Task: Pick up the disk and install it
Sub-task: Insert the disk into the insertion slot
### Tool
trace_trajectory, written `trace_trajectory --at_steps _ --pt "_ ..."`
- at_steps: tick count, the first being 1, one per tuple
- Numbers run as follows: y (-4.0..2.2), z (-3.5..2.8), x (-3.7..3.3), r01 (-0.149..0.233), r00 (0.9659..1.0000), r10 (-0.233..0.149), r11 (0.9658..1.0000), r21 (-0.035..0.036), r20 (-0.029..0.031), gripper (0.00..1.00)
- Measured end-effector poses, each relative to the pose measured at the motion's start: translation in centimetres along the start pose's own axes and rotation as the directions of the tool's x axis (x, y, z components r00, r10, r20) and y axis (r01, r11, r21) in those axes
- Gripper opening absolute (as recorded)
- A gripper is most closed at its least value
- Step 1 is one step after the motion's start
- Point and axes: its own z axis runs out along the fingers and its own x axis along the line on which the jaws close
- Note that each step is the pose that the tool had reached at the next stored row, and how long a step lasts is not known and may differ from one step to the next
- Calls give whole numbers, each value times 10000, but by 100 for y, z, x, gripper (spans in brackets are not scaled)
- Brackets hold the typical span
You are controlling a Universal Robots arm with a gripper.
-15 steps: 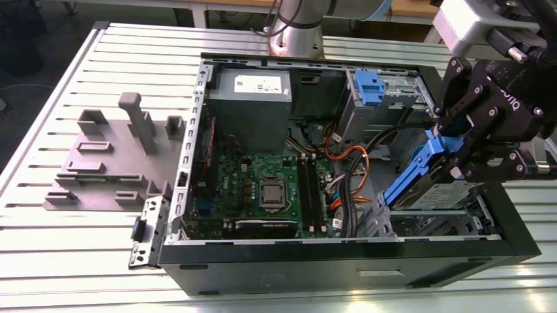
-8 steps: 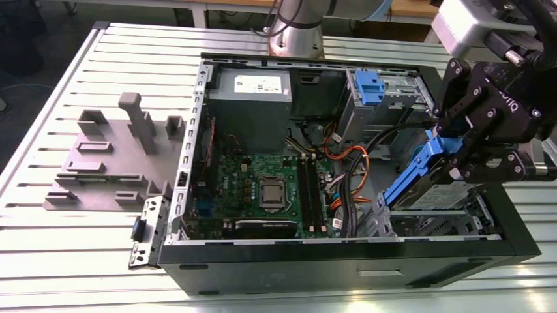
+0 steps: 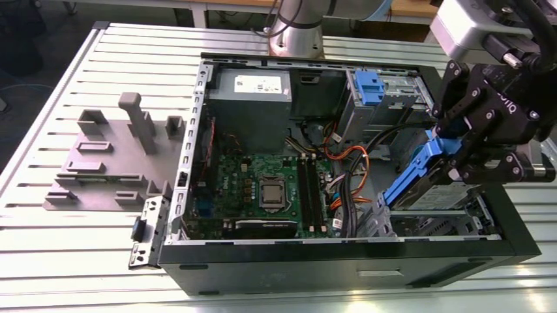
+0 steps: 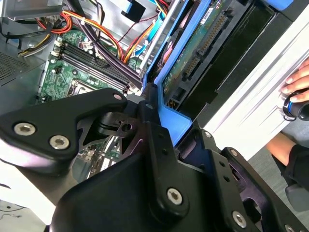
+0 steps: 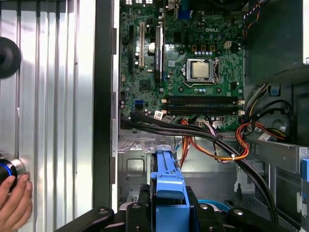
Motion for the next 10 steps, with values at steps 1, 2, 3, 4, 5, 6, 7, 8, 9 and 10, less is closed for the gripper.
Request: trace_trajectory --at_steps 1,2,3,4,5,6,7,8,9,10 --pt "0 2 0 0 10000 0 10000 0 0 36" --pt "0 5 0 0 10000 0 10000 0 0 36" --pt "0 7 0 0 10000 0 10000 0 0 36" --pt "0 9 0 0 10000 0 10000 0 1 36" --pt "0 11 0 0 10000 0 10000 0 0 36" --pt "0 14 1 0 10000 0 10000 0 0 36" --pt "0 16 1 0 10000 0 10000 0 0 36" --pt "0 18 1 0 10000 0 10000 0 0 36" --pt "0 20 1 0 10000 0 10000 0 0 36" --pt "0 22 1 0 10000 0 10000 0 -1 36"
